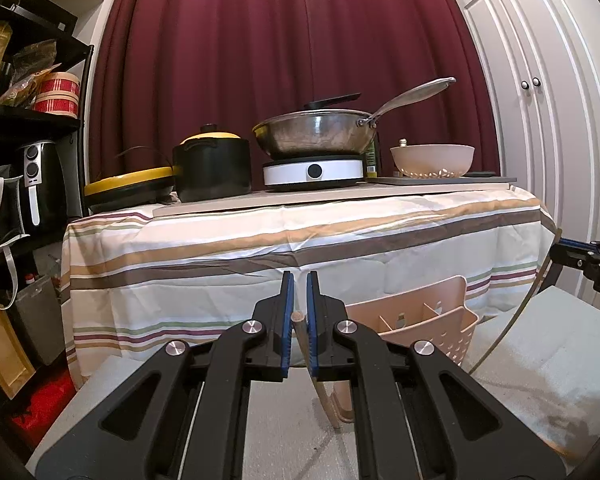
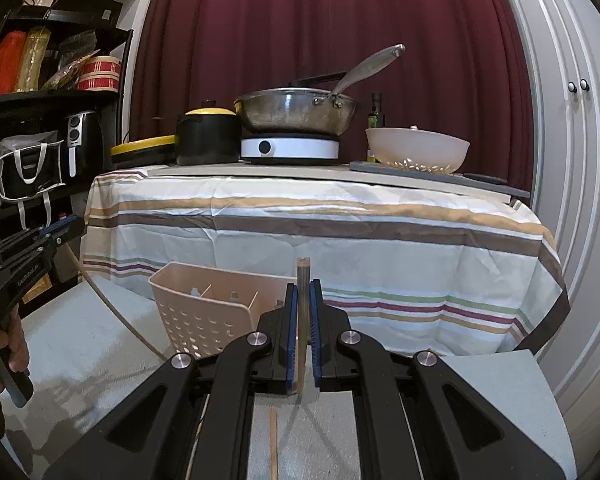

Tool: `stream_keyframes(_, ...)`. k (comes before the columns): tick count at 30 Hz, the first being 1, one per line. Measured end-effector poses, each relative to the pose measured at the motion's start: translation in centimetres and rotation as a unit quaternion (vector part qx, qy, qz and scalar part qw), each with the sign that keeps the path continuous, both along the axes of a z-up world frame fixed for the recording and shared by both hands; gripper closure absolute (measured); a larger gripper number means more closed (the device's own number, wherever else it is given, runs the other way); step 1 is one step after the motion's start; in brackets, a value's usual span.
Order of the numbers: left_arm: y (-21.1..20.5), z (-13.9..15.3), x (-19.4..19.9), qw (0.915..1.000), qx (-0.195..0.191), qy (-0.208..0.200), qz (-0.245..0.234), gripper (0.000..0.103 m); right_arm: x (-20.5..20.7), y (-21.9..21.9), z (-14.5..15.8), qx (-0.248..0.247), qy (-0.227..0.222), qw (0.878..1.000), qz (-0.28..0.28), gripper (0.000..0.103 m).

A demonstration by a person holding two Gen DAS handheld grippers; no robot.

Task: Organize utensils
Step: 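Lower both chopsticks into the caddy and open both grippers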

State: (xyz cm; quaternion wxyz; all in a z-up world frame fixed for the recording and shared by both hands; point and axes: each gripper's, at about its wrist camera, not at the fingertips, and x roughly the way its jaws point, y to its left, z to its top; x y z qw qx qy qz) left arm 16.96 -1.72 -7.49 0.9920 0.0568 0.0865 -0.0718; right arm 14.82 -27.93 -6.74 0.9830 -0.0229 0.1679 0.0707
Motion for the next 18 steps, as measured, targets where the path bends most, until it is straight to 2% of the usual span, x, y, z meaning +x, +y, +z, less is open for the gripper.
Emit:
stream_keyframes(8, 0.5, 2.2, -0.6, 1.0000, -0.003, 0.006, -0.002, 0.097, -0.6, -0.4, 1.3, 0.011, -0.005, 1.000, 0.007, 0.096)
stream_keyframes(18, 1.6, 8.1, -2.5, 0.9995, -0.011, -0.016, -0.026, 0.097, -2.1, -0.8, 5.2, 0.025, -0.039, 0.999, 0.021, 0.096)
